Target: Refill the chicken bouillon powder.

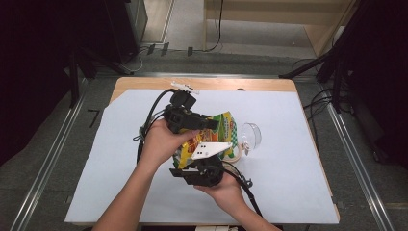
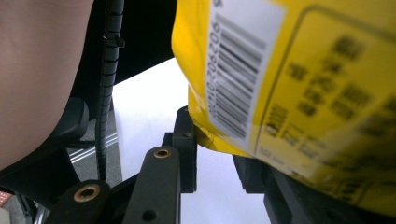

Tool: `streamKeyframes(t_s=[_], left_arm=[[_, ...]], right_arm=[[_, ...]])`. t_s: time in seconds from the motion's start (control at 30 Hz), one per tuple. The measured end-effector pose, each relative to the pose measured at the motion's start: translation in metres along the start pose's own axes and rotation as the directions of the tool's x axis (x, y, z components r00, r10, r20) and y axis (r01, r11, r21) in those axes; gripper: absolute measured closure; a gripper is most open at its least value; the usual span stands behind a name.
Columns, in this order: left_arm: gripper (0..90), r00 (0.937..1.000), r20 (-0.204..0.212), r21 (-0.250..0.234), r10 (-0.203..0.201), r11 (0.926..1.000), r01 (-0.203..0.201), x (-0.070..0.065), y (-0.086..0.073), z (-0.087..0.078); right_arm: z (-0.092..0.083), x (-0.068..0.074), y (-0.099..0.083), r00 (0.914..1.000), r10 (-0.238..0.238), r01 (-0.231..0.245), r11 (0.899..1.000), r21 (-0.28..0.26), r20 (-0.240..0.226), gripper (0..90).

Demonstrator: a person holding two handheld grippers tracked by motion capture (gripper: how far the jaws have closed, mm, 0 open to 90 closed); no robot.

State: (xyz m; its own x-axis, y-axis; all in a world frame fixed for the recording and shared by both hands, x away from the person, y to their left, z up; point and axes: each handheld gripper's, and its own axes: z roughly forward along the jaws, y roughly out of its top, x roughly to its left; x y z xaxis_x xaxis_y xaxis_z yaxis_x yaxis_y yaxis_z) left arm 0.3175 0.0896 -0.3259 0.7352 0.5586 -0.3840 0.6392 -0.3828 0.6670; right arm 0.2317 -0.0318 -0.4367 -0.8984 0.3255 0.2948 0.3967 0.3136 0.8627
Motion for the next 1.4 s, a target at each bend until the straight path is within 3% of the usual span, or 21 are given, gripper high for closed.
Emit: streamKeyframes(t_s=[0.4, 0.67, 1.1, 1.27, 1.4], left_arm=[[71.9, 1.0, -0.005, 0.01, -0.008, 0.9999, 0.008, 0.002, 0.001, 0.002], [72.5, 0.9999, -0.008, 0.011, 0.012, 0.9999, -0.012, -0.003, 0.003, 0.005], [72.9, 0.9994, 0.015, 0.022, -0.031, 0.9993, 0.03, 0.01, 0.005, 0.009], [72.8, 0.9993, 0.024, 0.021, -0.029, 0.9994, 0.029, 0.011, 0.006, 0.009], [72.8, 0.9979, 0.042, 0.023, -0.05, 0.9985, 0.049, 0.017, 0.01, 0.011]], right_arm=[[0.0, 0.001, 0.0, 1.0, 0.003, -0.003, 1.0, 0.001, -0.001, 73.6], [-0.001, -0.002, -0.002, 0.9999, 0.009, -0.008, 1.0, -0.005, 0.015, 73.8], [-0.002, -0.003, -0.001, 0.9998, 0.014, -0.014, 1.0, 0.001, 0.016, 73.5], [-0.002, -0.003, 0.0, 0.9997, 0.017, -0.017, 1.0, -0.002, 0.016, 73.5], [-0.001, -0.007, 0.004, 0.9997, 0.02, -0.021, 1.0, 0.02, 0.017, 73.6]])
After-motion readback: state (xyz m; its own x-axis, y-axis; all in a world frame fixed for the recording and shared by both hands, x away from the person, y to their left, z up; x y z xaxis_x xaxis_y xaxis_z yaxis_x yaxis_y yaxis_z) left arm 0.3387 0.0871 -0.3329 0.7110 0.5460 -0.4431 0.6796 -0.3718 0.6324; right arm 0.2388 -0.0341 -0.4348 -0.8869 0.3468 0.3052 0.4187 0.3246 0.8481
